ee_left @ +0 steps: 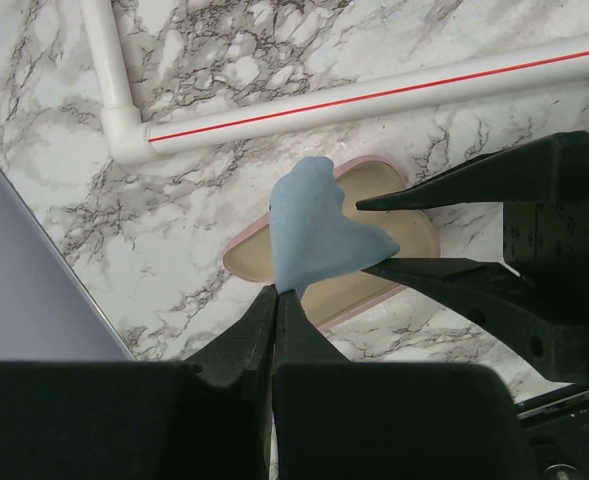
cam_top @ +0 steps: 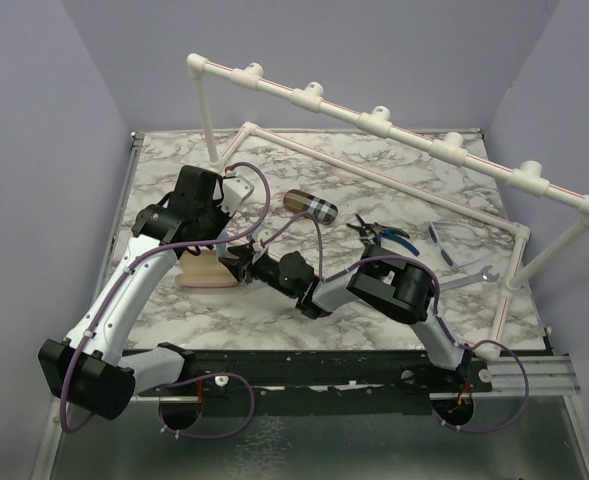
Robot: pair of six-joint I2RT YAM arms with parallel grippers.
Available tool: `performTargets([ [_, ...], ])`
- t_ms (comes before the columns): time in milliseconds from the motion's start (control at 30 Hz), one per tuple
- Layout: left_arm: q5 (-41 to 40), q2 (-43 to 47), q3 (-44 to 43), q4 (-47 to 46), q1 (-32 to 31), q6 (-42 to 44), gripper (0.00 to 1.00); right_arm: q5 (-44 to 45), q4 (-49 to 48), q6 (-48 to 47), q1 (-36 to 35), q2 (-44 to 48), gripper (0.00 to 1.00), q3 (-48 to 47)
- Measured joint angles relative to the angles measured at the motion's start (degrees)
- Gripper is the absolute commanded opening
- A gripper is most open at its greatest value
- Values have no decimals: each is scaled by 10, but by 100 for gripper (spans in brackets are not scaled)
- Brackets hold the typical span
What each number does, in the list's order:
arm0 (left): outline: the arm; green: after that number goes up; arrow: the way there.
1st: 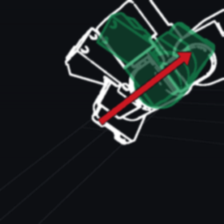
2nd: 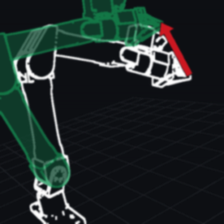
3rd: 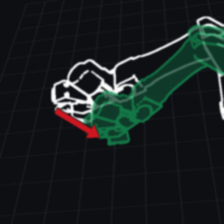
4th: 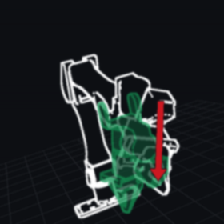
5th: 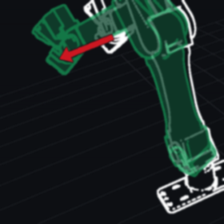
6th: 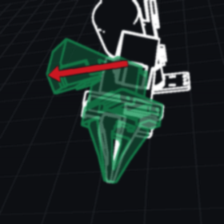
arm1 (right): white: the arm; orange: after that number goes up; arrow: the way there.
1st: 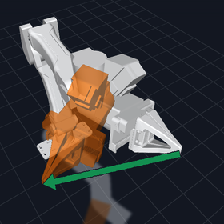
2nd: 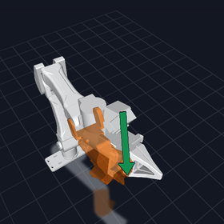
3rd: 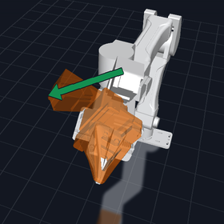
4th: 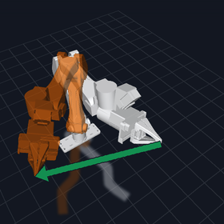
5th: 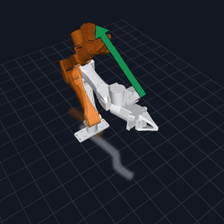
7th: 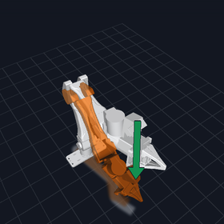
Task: Organize the sunglasses
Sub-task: Place the glasses cleaning cloth in the sunglasses case.
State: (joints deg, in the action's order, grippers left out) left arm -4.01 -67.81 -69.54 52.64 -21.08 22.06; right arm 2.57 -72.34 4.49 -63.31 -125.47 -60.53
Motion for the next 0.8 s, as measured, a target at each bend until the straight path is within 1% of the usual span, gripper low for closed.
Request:
performTargets([
  [133,2,0,0,0,0,0,0,10,14,-3,0,-7,32,-9],
  [367,2,0,0,0,0,1,0,14,18,-12,0,-7,8,-12],
  [433,1,0,0,0,0,5,0,14,17,-16,-1,-7,3,-11],
  [500,1,1,2,-1,0,10,0,14,17,-21,-1,-7,1,-8],
  [633,-10,8,28,-11,0,28,0,13,26,-37,-1,0,0,7],
  [800,-47,12,95,-40,10,66,0,5,91,-68,-1,26,1,14],
])
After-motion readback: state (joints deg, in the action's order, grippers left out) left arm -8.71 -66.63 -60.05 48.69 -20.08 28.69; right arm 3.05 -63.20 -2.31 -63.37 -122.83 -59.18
